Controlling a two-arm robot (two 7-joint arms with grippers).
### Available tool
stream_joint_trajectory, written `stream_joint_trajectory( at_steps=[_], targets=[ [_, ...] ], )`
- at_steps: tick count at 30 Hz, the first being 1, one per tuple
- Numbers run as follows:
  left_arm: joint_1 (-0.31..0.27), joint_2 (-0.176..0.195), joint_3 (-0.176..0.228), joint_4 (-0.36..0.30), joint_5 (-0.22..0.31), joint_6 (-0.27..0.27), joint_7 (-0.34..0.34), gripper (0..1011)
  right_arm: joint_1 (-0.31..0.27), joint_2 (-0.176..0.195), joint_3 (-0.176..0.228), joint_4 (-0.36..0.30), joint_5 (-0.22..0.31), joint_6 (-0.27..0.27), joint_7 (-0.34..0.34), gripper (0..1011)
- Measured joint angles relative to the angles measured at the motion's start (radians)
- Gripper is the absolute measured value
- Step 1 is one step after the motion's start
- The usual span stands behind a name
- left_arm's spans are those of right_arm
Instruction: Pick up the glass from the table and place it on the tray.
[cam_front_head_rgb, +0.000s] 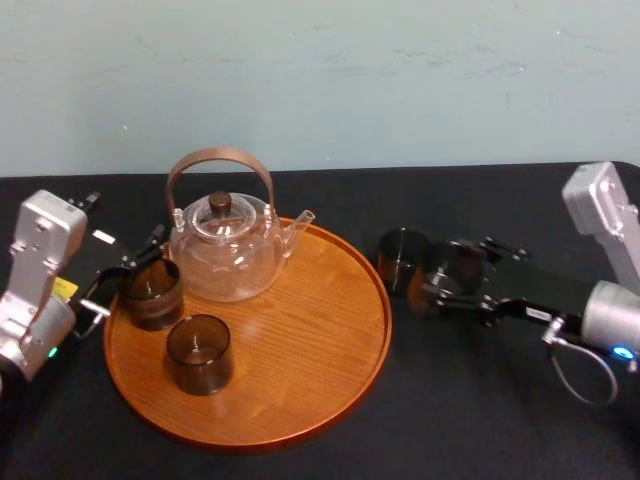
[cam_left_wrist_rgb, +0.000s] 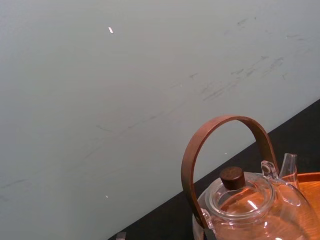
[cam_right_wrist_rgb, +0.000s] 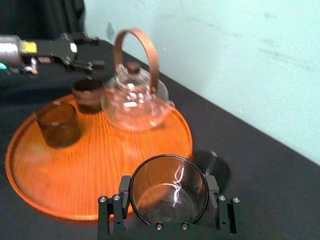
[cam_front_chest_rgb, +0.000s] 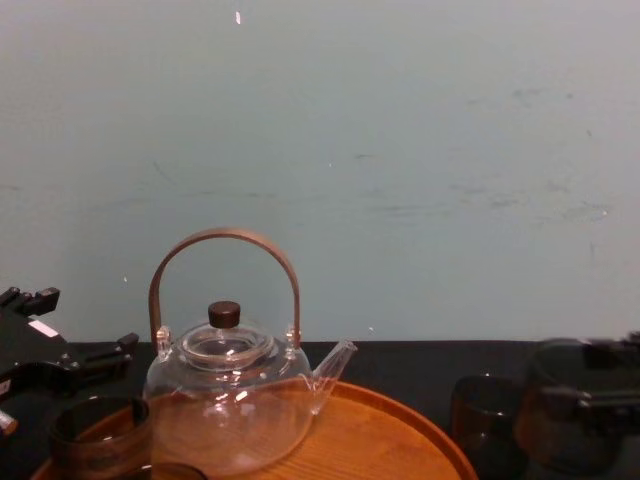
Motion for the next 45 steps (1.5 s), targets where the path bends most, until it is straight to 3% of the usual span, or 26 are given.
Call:
stream_joint_trajectory(
  at_steps=[11,21,36,45],
  targets=[
    [0.000,0.000,0.000,0.000,0.000,0.000,0.000,1002,0.085,-0.065,-0.079,0.006,-0.001,-0.011,0.031,904],
    [0.000,0.000,0.000,0.000,0.000,0.000,0.000,1001,0.155,-0.130,-0.173,0.040,-0.012,-0.017,0.058,903],
    [0.000,0.000,0.000,0.000,0.000,0.000,0.000,1001,0.184,-0.180,-0.279,0.102,-0.023,-0.041,0.103,903],
    [0.000,0.000,0.000,0.000,0.000,0.000,0.000,1001,0.189,-0.197,-0.306,0.146,-0.023,-0.052,0.114,903]
  ],
)
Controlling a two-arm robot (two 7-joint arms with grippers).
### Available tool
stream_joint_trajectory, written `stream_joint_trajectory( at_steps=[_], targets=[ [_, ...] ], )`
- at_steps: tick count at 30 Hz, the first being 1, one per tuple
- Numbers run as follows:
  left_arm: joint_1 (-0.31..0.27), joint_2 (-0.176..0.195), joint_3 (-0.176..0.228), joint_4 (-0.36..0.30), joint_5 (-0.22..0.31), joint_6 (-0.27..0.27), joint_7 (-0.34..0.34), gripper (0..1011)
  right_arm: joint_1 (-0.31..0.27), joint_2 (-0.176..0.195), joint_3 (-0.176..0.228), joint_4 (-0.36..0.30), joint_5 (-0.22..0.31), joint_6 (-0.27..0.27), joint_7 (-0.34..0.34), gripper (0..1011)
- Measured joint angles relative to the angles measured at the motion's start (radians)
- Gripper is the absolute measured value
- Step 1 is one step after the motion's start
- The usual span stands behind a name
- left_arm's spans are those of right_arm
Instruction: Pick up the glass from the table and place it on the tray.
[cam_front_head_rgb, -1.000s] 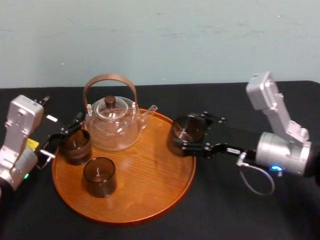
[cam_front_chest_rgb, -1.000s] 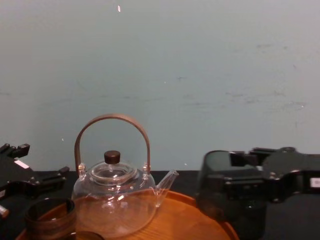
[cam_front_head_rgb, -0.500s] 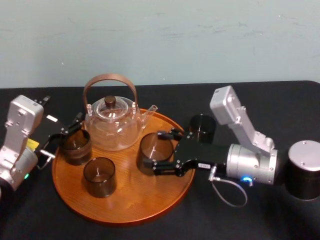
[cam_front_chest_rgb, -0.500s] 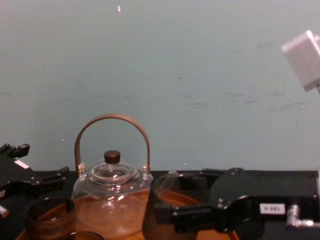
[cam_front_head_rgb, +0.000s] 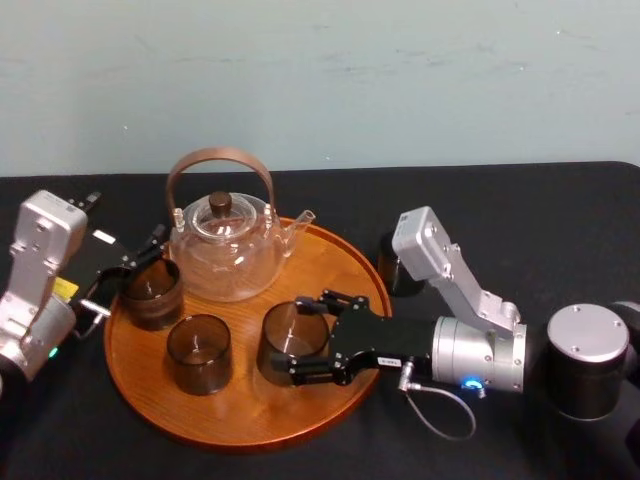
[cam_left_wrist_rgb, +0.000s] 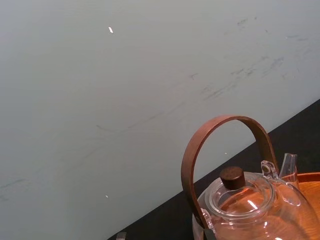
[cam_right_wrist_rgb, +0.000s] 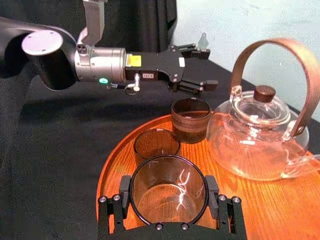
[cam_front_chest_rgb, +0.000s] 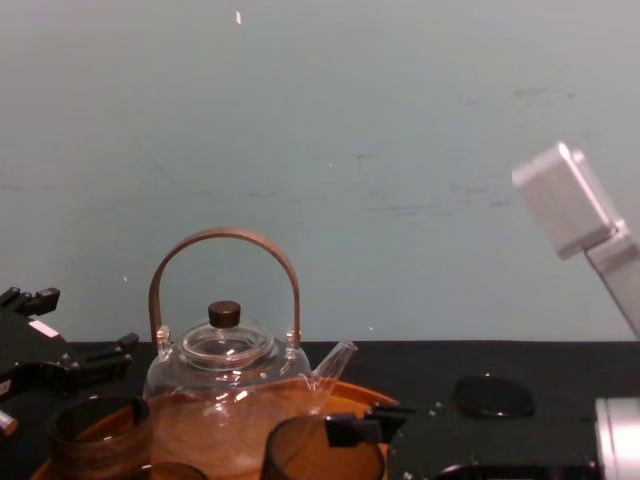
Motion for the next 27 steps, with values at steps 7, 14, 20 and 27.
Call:
stream_joint_trajectory(
  at_steps=[7,14,20,27],
  targets=[
    [0.000,0.000,0.000,0.000,0.000,0.000,0.000,1001,0.004,-0.012,-0.011,0.033,-0.004,-0.006,0.000,904],
    [0.000,0.000,0.000,0.000,0.000,0.000,0.000,1001,0.007,-0.020,-0.016,0.060,-0.013,-0.011,-0.002,903],
    [0.000,0.000,0.000,0.000,0.000,0.000,0.000,1001,0.007,-0.025,-0.016,0.076,-0.023,-0.014,-0.009,903],
    [0.000,0.000,0.000,0.000,0.000,0.000,0.000,1001,0.009,-0.032,-0.017,0.092,-0.036,-0.014,-0.014,903]
  ],
)
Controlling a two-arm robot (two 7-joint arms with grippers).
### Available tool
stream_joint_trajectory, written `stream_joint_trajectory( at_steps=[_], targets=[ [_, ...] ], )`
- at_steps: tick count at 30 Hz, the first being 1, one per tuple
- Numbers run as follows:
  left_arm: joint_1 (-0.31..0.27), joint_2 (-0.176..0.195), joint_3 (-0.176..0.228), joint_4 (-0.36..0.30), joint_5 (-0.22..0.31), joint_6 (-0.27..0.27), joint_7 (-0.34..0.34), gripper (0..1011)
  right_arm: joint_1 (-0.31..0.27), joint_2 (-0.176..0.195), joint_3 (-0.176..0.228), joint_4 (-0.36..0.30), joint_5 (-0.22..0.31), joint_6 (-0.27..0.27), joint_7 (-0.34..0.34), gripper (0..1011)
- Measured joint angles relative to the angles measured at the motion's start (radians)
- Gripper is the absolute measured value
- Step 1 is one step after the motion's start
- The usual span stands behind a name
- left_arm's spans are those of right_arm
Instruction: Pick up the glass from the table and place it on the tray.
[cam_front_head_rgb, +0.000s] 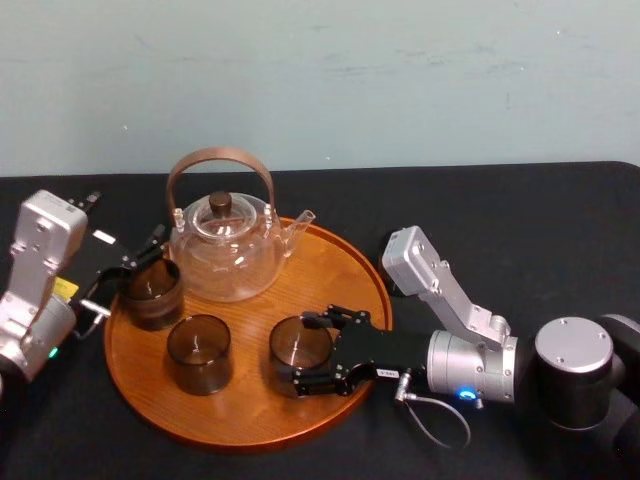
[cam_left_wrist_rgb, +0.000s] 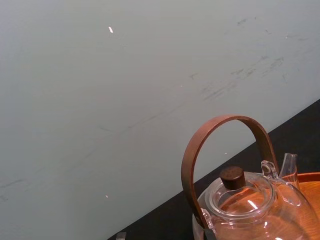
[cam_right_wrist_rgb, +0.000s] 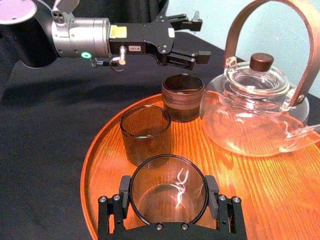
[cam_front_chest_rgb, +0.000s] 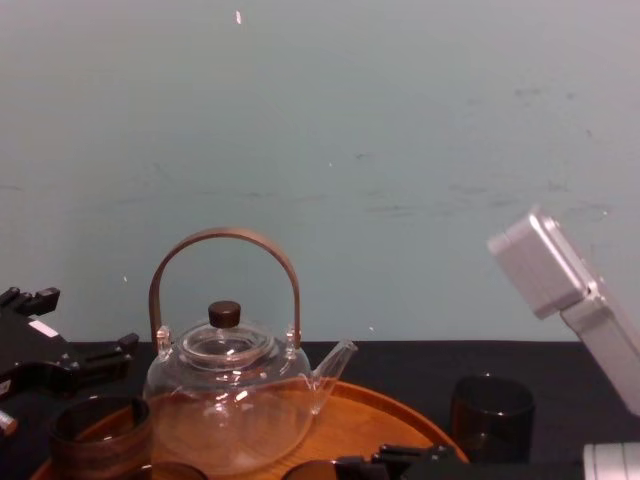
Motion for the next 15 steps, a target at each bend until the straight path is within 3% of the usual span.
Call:
stream_joint_trajectory(
  at_steps=[15],
  targets=[
    [0.000,0.000,0.000,0.000,0.000,0.000,0.000,1001,-0.002,-0.010,0.003,0.020,-0.027,0.000,-0.011,904]
  ],
)
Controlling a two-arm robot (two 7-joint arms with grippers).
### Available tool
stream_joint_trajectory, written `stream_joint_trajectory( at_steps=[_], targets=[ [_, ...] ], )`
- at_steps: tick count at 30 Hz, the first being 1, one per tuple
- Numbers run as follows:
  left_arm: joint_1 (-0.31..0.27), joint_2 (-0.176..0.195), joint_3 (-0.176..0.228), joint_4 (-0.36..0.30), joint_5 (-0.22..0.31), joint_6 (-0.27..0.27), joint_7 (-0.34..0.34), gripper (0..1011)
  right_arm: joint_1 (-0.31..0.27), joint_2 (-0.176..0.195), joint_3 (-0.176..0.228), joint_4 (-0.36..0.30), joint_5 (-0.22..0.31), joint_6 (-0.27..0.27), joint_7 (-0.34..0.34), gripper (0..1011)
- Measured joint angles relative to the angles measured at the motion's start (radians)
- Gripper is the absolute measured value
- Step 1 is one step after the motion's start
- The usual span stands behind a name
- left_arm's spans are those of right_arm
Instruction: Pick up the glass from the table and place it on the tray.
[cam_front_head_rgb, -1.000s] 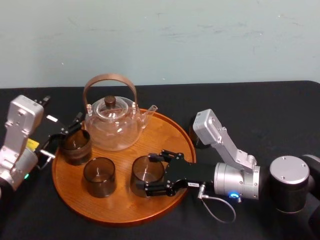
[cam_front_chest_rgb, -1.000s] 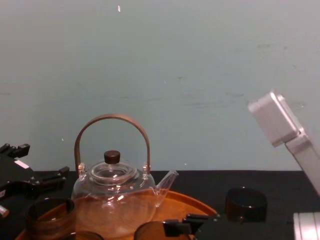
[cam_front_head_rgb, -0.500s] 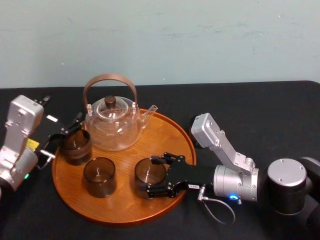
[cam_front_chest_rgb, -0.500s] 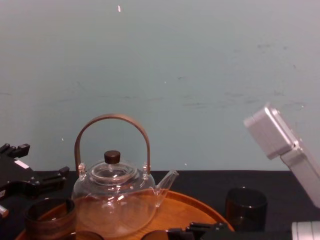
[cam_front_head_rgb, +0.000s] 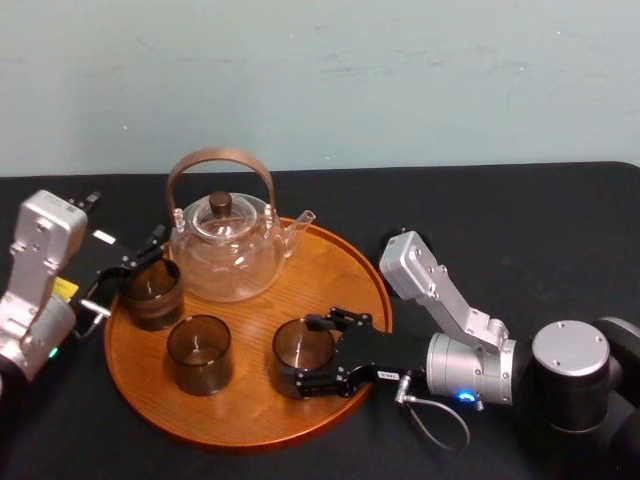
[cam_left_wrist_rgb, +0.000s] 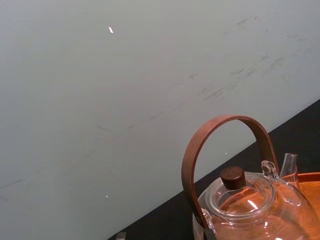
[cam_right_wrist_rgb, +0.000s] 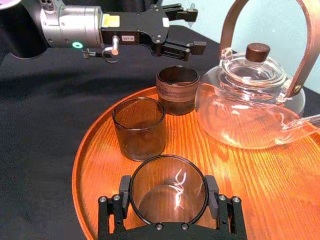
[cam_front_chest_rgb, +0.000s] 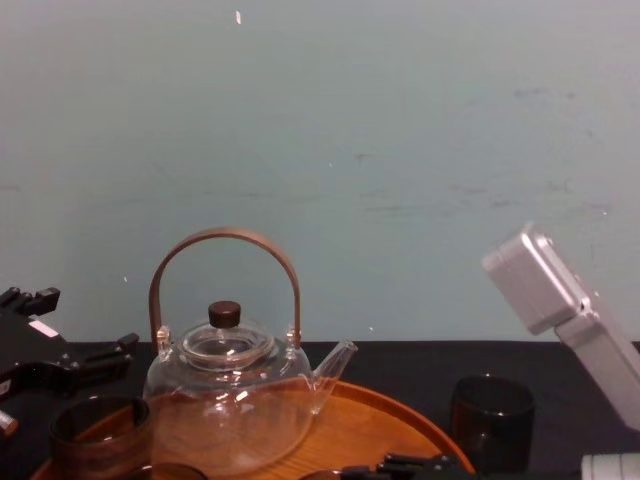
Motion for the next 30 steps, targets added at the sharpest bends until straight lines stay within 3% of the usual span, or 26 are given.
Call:
stream_joint_trajectory(
  at_steps=[14,19,30],
  targets=[
    [0.000,0.000,0.000,0.000,0.000,0.000,0.000,1001,-0.001,0.001,0.000,0.000,-0.007,0.000,-0.003,904],
    [0.000,0.000,0.000,0.000,0.000,0.000,0.000,1001,-0.001,0.001,0.000,0.000,-0.006,0.001,-0.002,998],
    [0.000,0.000,0.000,0.000,0.000,0.000,0.000,1001,-0.001,0.001,0.000,-0.001,-0.004,0.001,-0.001,1002]
  ],
)
